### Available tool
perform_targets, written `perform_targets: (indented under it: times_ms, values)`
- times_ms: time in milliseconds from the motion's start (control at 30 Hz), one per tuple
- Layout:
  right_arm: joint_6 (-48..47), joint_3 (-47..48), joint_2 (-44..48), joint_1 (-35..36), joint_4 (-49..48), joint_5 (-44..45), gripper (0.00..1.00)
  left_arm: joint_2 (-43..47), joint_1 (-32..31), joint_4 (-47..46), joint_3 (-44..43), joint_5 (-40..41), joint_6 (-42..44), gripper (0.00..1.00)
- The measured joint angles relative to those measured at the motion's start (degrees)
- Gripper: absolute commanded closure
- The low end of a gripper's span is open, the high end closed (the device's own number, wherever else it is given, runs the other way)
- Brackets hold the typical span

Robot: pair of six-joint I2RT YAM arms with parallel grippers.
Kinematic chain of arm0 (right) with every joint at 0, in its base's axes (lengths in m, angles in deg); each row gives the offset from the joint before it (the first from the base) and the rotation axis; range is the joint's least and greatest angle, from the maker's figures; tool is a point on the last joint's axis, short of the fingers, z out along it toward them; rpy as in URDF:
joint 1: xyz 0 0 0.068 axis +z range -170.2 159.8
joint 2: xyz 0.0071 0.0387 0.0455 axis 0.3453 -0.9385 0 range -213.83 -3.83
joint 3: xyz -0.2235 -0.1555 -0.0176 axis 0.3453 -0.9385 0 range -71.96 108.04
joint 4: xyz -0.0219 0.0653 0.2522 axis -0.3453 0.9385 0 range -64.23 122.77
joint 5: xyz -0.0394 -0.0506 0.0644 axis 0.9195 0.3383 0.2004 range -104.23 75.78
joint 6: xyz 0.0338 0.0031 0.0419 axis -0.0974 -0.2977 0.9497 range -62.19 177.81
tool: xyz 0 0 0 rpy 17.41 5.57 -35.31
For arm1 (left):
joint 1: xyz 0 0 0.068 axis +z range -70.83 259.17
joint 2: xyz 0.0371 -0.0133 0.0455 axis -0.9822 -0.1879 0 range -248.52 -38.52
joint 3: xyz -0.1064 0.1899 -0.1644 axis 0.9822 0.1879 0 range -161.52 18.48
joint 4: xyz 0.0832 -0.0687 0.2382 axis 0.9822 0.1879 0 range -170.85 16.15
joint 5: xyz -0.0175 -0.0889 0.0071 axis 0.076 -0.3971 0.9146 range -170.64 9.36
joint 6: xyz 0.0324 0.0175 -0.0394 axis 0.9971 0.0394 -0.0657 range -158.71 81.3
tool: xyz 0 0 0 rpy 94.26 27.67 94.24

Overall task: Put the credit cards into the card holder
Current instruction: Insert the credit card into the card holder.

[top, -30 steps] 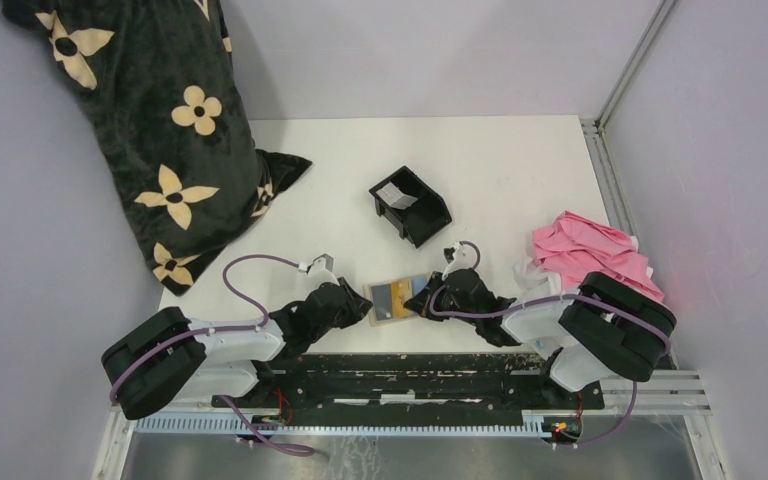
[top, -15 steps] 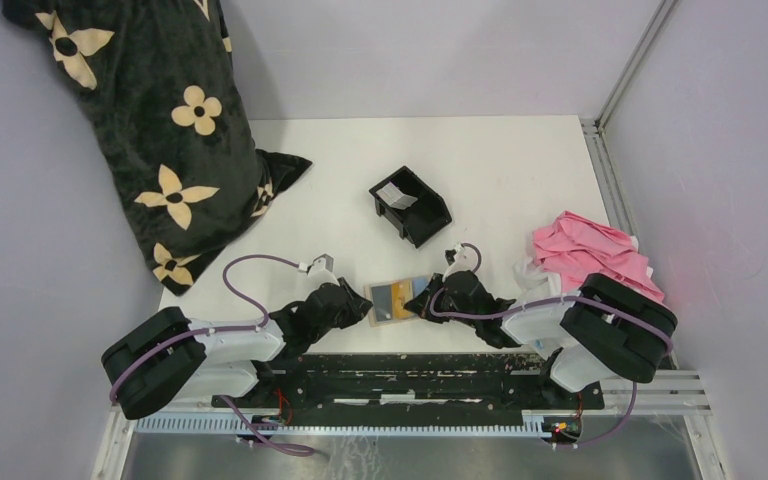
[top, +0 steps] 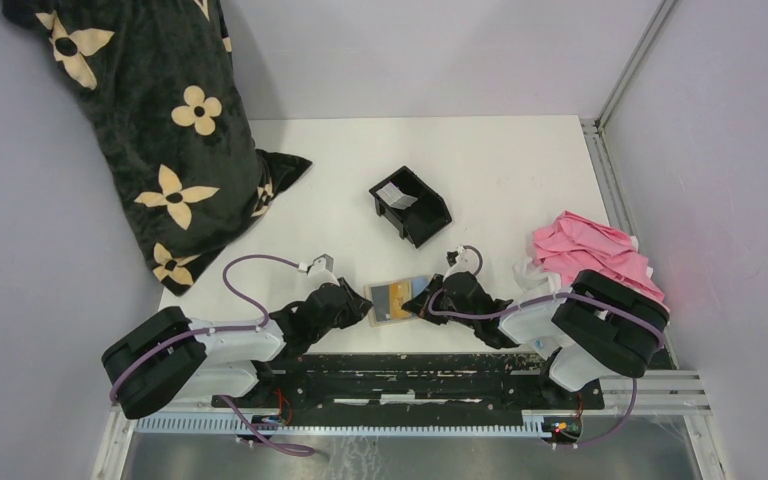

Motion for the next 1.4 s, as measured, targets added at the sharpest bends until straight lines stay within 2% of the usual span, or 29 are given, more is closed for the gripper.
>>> perform_targets:
  times_ms: [867, 1400]
  values:
    - [1.9, -0.5, -0.4, -0.3, -0.5, -1.0, 0.99, -1.3, -0.1, -1.4, -0.2, 1.5, 0.0, 0.73]
    - [-0.9, 2.0, -1.2, -2.2, 3.3, -5.7, 0.99, -1.4, -0.1, -0.6, -0.7, 2.4, 0.0, 0.73]
